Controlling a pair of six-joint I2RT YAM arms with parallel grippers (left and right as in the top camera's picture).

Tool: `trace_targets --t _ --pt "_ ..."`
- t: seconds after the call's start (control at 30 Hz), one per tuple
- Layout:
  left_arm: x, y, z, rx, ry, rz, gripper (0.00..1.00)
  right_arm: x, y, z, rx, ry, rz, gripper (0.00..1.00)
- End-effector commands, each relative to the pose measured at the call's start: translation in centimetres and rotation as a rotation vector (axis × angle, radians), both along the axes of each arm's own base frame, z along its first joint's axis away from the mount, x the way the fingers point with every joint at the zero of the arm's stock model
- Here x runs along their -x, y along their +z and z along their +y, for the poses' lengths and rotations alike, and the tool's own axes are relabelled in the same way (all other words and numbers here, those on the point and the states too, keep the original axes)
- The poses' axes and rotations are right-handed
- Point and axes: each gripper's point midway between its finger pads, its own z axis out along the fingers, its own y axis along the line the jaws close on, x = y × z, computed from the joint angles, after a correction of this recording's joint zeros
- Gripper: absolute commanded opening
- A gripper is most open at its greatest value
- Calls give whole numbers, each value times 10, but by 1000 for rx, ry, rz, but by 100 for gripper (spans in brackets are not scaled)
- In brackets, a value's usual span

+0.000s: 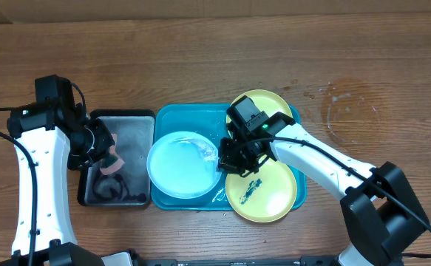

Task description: Clean dirty plates on tray and stack at the side

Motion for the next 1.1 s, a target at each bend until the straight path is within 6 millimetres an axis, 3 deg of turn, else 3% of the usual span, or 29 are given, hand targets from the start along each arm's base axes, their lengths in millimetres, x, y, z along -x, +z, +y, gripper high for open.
trace_targets --t 0.0,0.23,0.47,0.87,1.07 --pt "0 3 -4 8 -25 -18 4 -19 0 -5 44 -22 -101 4" --pt "-1 3 -4 7 -25 -21 5 -58 -4 -24 173 -34 -314 4" --pt "-2 3 -4 6 -26 -24 5 -81 5 -38 282 8 -460 4" --pt "-2 2 -4 6 -26 -23 5 -117 62 -52 431 82 -647 4" --pt "-1 -5 -4 8 -24 -19 5 -129 92 -71 567 140 -728 4"
